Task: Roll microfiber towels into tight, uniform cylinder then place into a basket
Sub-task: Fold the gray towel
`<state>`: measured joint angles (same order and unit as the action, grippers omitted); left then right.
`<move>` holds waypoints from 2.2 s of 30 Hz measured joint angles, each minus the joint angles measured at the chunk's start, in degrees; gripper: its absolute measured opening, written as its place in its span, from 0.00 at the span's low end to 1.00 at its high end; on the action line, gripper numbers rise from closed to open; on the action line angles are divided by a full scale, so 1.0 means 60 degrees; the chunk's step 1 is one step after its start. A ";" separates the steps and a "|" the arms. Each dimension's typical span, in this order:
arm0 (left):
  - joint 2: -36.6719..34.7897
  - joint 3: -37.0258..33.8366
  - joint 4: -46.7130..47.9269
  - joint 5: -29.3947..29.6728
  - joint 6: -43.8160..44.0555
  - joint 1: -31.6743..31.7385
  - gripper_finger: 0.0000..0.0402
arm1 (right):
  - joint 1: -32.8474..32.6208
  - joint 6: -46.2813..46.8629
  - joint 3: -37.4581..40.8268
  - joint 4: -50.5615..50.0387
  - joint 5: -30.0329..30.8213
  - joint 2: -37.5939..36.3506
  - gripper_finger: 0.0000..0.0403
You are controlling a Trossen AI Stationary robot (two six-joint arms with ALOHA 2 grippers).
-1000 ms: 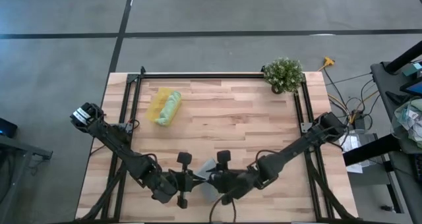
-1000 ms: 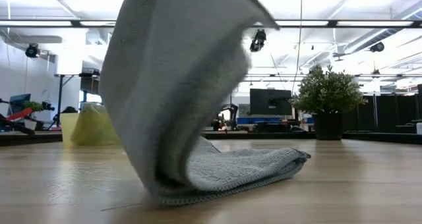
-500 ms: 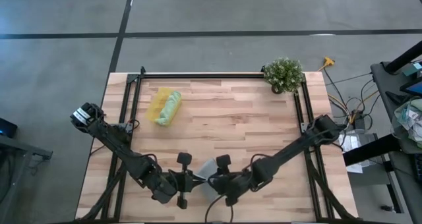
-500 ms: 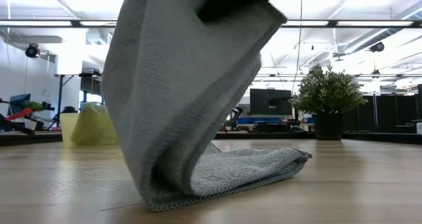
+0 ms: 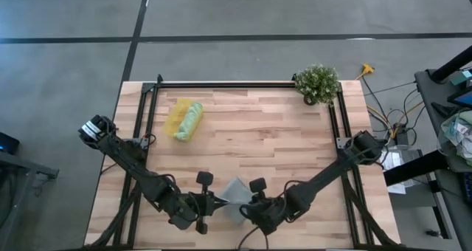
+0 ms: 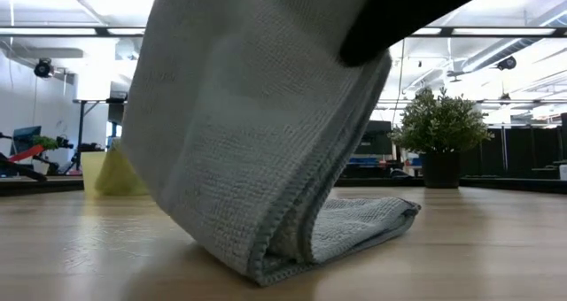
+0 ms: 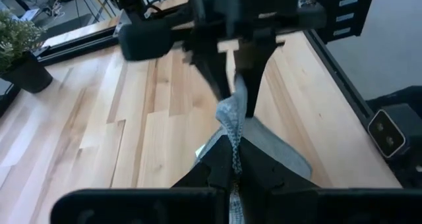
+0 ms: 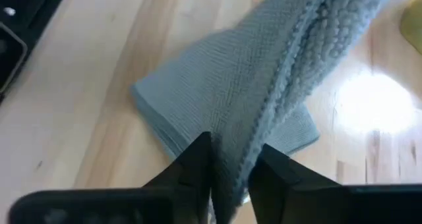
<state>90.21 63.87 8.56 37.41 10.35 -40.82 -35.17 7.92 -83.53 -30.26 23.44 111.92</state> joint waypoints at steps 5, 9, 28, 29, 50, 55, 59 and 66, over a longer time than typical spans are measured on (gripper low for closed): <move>0.0000 -0.0070 0.0015 -0.0009 0.0224 0.0000 0.00 | -0.0174 -0.0016 0.0000 0.0000 0.0092 0.0000 0.09; 0.0000 -0.0080 0.0008 -0.0513 0.0246 0.0004 0.00 | -0.0184 -0.0044 0.0000 0.0000 0.0098 0.0000 0.03; 0.1028 -0.0415 -0.0070 -0.3737 0.2271 -0.0117 0.00 | -0.0444 0.0909 0.0055 0.0579 -0.0226 0.1234 0.02; 0.1104 -0.0415 -0.0078 -0.3793 0.2323 -0.0117 0.00 | -0.0462 0.0967 0.0055 0.0617 -0.0229 0.1306 0.02; 0.0659 0.0147 0.0037 -0.3738 0.0502 -0.0105 0.00 | -0.0656 0.0498 -0.0427 0.0272 0.1007 0.1066 0.02; -0.0533 0.0439 -0.0099 -0.3716 -0.0405 -0.0215 0.00 | -0.1109 -0.0653 -0.1239 0.0024 0.1834 0.0408 0.02; -0.1291 0.0777 -0.0297 -0.3704 -0.0421 -0.0577 0.00 | -0.1689 -0.1665 -0.2223 0.0306 0.1825 0.0081 0.02; -0.2178 0.0717 -0.0941 -0.2965 -0.1343 -0.0790 0.00 | -0.2136 -0.2891 -0.3653 -0.0015 0.3093 0.0033 0.02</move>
<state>77.15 68.17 2.91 19.62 2.29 -45.56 -47.99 -9.42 -105.45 -30.35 42.00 112.12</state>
